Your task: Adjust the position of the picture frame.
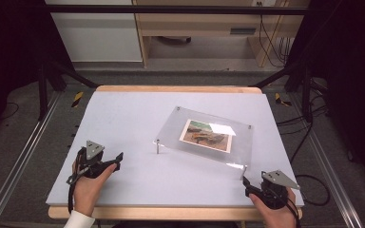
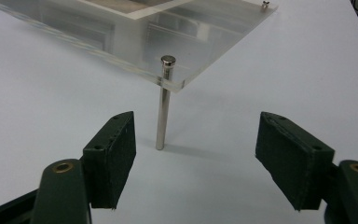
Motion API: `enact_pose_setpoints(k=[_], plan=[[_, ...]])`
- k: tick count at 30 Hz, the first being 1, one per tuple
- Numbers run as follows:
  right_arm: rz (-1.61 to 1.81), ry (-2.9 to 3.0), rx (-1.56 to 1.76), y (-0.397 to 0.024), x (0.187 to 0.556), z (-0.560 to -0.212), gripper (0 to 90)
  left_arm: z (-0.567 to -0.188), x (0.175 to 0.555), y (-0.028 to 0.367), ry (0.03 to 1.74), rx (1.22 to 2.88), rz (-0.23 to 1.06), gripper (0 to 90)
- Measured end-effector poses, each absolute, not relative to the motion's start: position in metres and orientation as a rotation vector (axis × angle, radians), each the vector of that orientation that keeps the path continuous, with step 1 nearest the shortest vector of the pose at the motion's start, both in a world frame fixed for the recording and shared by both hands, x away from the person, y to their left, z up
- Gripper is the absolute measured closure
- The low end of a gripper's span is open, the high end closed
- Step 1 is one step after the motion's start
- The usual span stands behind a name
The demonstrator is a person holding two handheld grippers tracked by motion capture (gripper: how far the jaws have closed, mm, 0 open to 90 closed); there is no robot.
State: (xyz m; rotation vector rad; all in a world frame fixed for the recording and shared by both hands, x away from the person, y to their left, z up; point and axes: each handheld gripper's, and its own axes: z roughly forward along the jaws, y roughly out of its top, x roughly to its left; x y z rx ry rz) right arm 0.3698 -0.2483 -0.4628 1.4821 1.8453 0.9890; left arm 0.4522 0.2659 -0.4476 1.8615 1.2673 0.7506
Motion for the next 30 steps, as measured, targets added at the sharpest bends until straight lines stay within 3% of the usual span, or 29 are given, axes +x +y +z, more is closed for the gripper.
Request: enact_pose_setpoints(k=[7,17,22,30], plan=[[0.995,1.875,1.481,-0.239,0.379,-0.468,39.2,-0.447,0.45,0.257,1.243,1.863,0.761,22.3],[1.111,1.847,1.546,-0.241,0.397,-0.474,61.2,-0.448,0.449,0.247,1.208,1.863,0.75,29.6],[1.135,1.87,1.538,-0.237,0.402,-0.477,67.9,-0.446,0.447,0.243,1.177,1.861,0.75,33.6],[1.156,1.89,1.537,-0.237,0.408,-0.481,81.6,-0.445,0.446,0.233,1.128,1.852,0.683,39.3]])
